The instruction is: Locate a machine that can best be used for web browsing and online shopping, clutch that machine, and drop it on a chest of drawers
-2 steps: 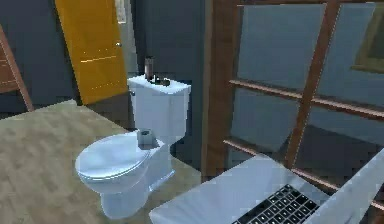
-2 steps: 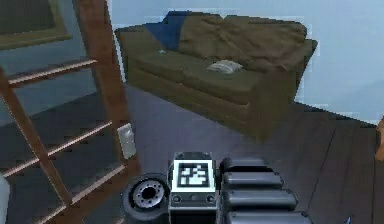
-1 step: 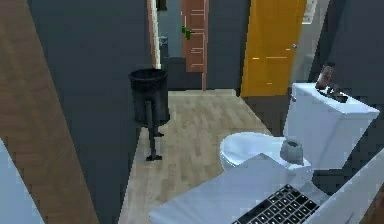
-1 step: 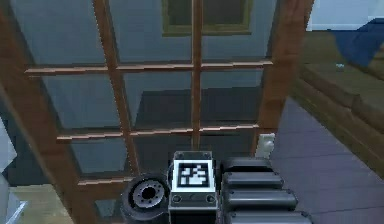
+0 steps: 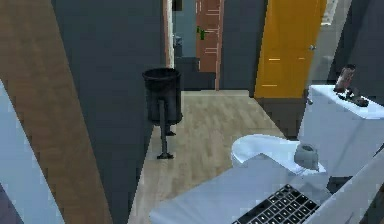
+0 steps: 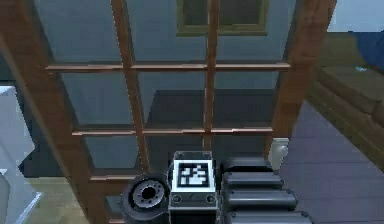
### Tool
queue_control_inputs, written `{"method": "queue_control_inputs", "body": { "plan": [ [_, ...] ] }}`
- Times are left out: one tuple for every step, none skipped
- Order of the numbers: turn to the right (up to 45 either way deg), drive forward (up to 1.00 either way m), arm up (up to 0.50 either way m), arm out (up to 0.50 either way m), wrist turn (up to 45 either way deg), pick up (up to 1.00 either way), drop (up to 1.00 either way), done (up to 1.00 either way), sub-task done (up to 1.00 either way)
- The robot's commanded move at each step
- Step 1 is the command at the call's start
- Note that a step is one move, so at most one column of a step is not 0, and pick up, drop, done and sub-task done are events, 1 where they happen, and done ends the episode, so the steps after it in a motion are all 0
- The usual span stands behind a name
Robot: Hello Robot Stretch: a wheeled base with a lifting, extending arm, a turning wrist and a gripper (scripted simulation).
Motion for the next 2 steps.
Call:
{"method": "queue_control_inputs", "body": {
  "plan": [
    [0.0,1.0,0.0,0.0,0.0,0.0,0.0,0.0,0.0],
    [-3.0,0.0,0.0,0.0,0.0,0.0,0.0,0.0,0.0]
  ]
}}
